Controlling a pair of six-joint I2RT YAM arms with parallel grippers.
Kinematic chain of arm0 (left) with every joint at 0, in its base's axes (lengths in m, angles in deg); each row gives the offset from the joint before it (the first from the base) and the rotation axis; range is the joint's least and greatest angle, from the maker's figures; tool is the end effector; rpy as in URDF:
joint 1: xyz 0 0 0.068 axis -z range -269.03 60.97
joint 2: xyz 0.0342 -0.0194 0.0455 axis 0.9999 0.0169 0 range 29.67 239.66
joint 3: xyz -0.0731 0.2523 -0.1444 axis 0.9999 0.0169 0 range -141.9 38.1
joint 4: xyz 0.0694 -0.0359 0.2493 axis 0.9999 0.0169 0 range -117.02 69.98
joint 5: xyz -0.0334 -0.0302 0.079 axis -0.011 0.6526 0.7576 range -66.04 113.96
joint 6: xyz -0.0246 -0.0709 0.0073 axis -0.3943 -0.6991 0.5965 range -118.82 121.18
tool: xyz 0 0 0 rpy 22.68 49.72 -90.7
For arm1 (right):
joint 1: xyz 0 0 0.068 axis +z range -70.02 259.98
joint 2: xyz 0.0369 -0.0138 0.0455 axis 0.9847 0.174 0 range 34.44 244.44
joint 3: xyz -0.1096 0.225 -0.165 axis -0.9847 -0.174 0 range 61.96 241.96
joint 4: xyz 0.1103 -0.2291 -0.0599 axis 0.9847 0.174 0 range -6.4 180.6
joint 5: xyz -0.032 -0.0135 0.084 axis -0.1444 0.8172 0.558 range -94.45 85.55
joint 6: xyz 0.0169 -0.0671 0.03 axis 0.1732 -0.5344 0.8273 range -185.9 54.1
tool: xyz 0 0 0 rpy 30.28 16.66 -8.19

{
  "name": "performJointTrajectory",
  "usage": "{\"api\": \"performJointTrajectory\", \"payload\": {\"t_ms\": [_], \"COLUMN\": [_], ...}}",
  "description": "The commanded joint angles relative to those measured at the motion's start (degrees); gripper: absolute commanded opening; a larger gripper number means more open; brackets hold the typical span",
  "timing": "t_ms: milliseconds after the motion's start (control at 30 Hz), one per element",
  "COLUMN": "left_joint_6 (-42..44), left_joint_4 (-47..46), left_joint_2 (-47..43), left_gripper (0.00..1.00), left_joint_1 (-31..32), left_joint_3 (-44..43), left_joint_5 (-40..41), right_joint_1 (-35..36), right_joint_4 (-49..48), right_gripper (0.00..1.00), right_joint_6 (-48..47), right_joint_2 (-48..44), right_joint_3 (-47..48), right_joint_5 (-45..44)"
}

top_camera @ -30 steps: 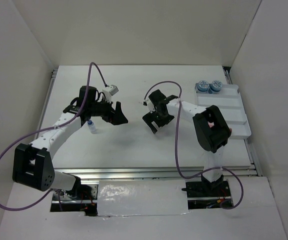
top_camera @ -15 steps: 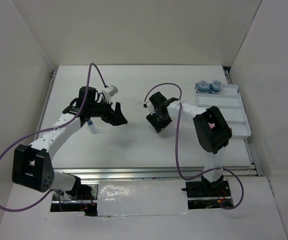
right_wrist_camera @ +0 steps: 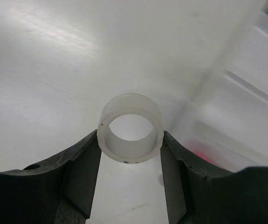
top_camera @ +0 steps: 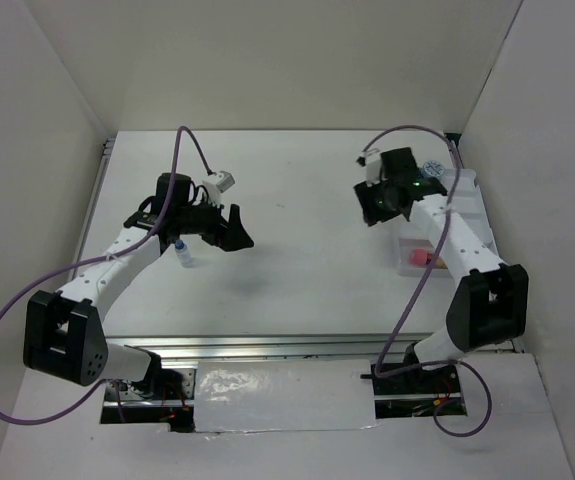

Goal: Sort the stationery into containers
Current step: Place the stationery in the storage box.

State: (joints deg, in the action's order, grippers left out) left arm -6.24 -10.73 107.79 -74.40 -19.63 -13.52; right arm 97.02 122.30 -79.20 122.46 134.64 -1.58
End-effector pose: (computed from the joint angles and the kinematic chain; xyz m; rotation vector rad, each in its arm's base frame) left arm 0.2903 -0.1159 0.2956 0.5074 2.1519 -0.9348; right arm 0.3266 0.1035 0.2868 -0.6779 2.4215 0.0896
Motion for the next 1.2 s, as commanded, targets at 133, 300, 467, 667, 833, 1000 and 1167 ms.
{"api": "performJointTrajectory", "payload": {"t_ms": [133,300,467,667,833,1000,1167], "left_joint_6": [0.0,-0.4,1.7,1.9,1.5,2.1,2.2], "left_joint_4": [-3.5,-4.1,-2.8,-2.8,-2.5,-1.4,-1.4], "left_joint_2": [0.8,1.9,1.8,1.3,1.2,-1.9,-8.7], "left_gripper": [0.93,0.92,0.93,0.93,0.95,0.99,0.99], "left_joint_1": [0.9,1.4,1.4,0.8,0.2,-1.6,-7.4], "left_joint_3": [-0.4,-1.5,-1.4,-0.3,-0.5,-0.8,0.3], "left_joint_5": [-0.5,-0.4,1.2,2.1,3.0,4.7,0.5], "right_joint_1": [-15.7,-21.4,-23.3,-24.3,-24.9,-25.1,-25.3], "right_joint_4": [4.6,3.9,4.7,3.0,2.7,1.8,1.6], "right_gripper": [0.39,0.39,0.31,0.4,0.51,0.65,0.78], "right_joint_6": [-3.1,3.8,8.0,10.0,10.7,10.9,11.2], "right_joint_2": [-1.1,4.6,10.6,15.4,18.4,21.0,22.4], "right_joint_3": [-1.0,2.5,6.3,8.1,9.2,9.3,9.8], "right_joint_5": [-3.8,-6.1,-8.1,-10.4,-11.9,-13.0,-12.2]}}
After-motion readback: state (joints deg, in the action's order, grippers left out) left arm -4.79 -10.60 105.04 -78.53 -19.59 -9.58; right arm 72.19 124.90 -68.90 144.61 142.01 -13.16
